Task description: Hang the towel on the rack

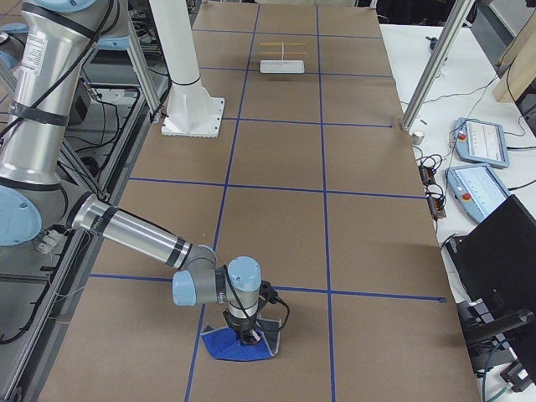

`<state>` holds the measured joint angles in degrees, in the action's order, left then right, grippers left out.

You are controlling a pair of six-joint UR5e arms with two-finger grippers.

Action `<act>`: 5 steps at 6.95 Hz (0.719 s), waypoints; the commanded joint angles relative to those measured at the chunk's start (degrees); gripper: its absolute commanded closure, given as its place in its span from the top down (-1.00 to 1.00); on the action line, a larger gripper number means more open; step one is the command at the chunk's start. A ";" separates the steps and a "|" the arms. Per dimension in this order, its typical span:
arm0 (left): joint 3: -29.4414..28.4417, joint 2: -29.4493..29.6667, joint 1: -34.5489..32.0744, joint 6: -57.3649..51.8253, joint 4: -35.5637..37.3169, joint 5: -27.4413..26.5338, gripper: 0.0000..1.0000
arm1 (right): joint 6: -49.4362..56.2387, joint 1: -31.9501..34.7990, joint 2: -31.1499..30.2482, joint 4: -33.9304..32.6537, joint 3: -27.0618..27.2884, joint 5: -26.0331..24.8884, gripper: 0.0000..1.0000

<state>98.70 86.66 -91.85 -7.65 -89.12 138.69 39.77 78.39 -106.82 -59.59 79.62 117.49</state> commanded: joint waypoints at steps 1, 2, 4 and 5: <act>0.00 0.26 0.00 0.00 0.00 0.00 0.97 | 0.84 1.57 0.56 -0.35 0.36 0.63 -1.00; 0.09 0.44 0.00 0.09 0.00 0.00 0.97 | 0.32 5.33 1.09 -1.40 1.93 2.72 -1.00; 0.88 0.88 0.09 5.67 -0.78 0.09 0.97 | -8.49 8.96 4.23 -21.14 15.13 8.79 -1.00; 0.71 1.06 0.44 11.46 -4.62 0.09 0.96 | -19.96 8.88 6.17 -30.06 22.26 10.37 -1.00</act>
<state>99.43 87.45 -91.69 -2.06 -90.55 138.75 31.17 86.56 -103.04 -77.95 93.22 125.46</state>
